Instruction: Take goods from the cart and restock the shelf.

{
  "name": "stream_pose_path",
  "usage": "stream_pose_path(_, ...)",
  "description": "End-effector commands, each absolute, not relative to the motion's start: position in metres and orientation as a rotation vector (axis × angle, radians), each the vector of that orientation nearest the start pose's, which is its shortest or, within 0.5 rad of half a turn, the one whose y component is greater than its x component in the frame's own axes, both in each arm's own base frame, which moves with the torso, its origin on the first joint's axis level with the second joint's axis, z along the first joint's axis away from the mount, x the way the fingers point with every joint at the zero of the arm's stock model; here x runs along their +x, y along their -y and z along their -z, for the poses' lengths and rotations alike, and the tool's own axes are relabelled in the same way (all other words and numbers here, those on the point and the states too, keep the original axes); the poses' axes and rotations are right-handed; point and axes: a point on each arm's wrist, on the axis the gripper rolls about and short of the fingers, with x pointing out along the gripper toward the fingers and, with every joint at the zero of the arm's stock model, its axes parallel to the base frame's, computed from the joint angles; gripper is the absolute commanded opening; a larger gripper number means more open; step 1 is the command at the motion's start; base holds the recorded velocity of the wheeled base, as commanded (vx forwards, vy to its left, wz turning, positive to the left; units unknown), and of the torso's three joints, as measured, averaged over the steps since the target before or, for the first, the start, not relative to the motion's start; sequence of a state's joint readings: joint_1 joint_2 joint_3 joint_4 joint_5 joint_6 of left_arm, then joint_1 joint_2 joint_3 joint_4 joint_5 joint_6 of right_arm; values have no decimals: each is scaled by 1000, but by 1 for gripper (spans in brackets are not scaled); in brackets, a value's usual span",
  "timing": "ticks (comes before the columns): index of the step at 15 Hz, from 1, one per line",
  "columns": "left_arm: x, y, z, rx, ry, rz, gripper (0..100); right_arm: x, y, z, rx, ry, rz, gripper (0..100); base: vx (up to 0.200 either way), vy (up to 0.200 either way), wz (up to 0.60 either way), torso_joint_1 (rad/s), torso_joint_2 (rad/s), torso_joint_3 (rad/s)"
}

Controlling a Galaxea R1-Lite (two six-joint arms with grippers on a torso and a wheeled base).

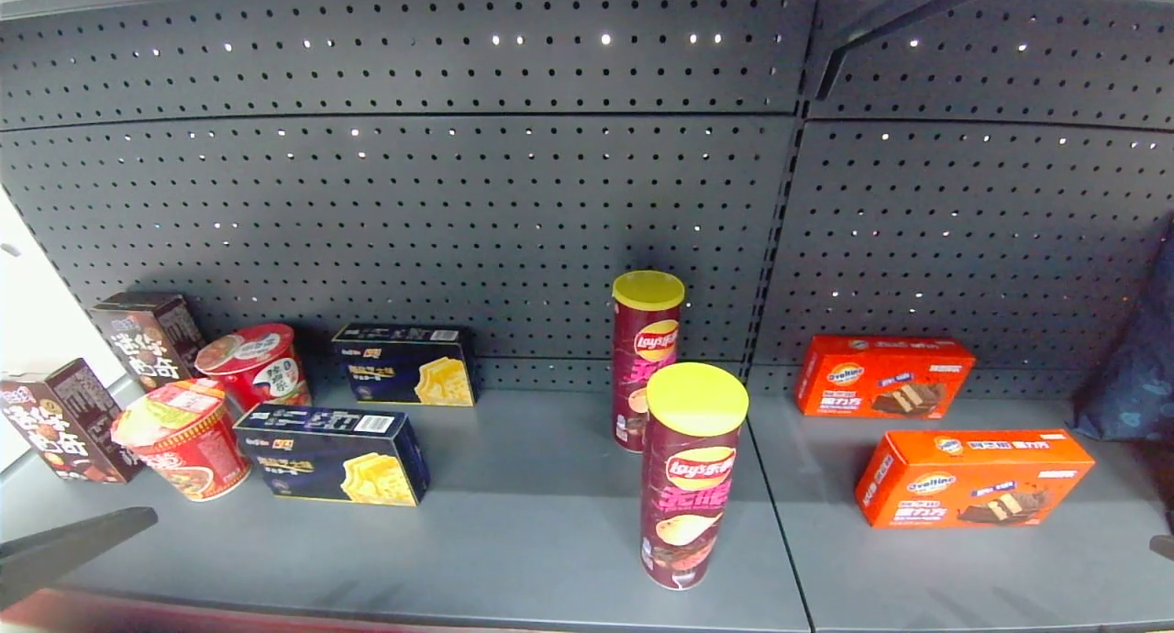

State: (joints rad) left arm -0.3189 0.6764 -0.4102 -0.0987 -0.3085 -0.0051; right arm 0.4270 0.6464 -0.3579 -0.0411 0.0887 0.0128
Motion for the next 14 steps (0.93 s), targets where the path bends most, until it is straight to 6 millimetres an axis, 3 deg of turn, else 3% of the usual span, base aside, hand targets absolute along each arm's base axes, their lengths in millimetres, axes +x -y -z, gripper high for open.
stream_pose_path(1,67,29,-205,29,-209,627,100,63,-33,-185,-40,-292,-540,100,0,0,0,0,0,0)
stream_pose_path(4,83,38,-219,65,-213,684,100,95,-59,-186,-51,-295,-618,100,0,0,0,0,0,0)
stream_pose_path(7,97,44,-217,68,-256,670,100,115,-81,-179,-80,-347,-675,100,0,0,0,0,0,0)
stream_pose_path(11,100,45,-212,70,-285,639,100,149,-103,-173,-136,-383,-572,100,0,0,0,0,0,0)
stream_pose_path(14,122,52,-206,79,-349,607,100,168,-117,-166,-168,-433,-517,100,0,0,0,0,0,0)
